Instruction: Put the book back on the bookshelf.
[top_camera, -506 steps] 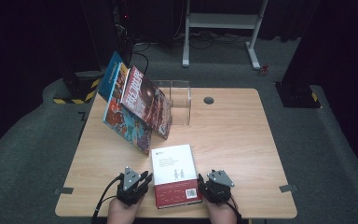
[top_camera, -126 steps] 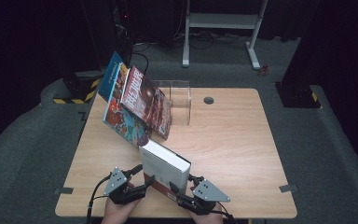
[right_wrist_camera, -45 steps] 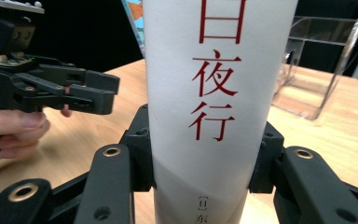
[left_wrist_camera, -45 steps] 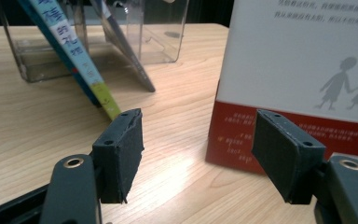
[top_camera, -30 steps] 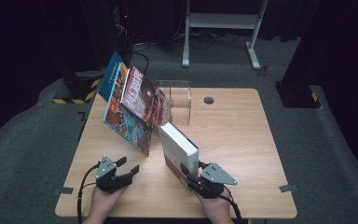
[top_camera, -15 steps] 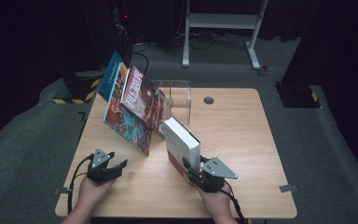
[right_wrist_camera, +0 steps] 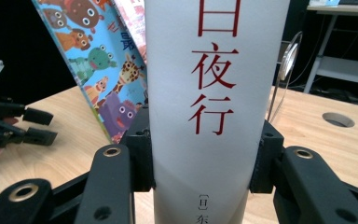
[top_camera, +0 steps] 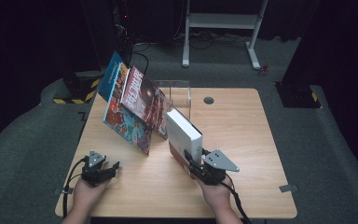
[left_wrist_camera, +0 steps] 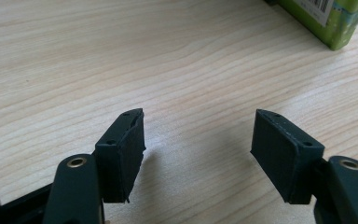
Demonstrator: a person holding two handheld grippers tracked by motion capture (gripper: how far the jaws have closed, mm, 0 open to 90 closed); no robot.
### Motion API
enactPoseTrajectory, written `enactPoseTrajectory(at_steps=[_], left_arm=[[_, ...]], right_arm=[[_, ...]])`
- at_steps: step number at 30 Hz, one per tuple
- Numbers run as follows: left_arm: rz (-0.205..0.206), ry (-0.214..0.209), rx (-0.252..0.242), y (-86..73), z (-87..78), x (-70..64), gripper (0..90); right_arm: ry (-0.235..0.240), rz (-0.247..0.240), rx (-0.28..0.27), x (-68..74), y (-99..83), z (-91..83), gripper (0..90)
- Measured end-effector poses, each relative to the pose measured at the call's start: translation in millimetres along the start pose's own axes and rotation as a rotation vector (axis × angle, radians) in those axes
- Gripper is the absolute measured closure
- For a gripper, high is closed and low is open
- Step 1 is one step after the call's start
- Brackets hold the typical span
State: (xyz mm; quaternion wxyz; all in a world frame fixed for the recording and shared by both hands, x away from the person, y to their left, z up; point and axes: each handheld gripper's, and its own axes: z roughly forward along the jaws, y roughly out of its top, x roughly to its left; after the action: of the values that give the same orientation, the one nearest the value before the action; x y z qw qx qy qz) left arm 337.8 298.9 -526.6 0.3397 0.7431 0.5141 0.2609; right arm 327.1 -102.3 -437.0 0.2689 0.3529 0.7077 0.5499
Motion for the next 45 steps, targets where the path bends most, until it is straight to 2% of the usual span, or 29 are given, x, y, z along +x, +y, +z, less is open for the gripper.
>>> enactPoseTrajectory(at_steps=[18,23,29,33,45], left_arm=[[-0.015,-0.014,0.012,-0.5,1.3,1.1,35.8],[-0.016,-0.013,0.012,-0.5,1.4,0.8,35.9],[-0.017,-0.015,0.009,-0.7,1.4,1.4,35.9],[-0.018,-0.018,0.008,-0.9,1.3,1.8,35.8],[-0.036,-0.023,0.007,-1.3,1.1,2.1,35.9]], right_arm=[[-0.041,-0.006,-0.014,-11.9,18.5,23.0,55.0],[-0.062,0.025,-0.033,-18.8,23.6,31.9,55.0],[-0.098,0.008,-0.037,-25.0,32.3,41.3,55.0],[-0.120,0.018,-0.045,-29.8,36.7,45.4,54.9],[-0.147,0.029,-0.052,-37.7,42.5,55.7,54.9]])
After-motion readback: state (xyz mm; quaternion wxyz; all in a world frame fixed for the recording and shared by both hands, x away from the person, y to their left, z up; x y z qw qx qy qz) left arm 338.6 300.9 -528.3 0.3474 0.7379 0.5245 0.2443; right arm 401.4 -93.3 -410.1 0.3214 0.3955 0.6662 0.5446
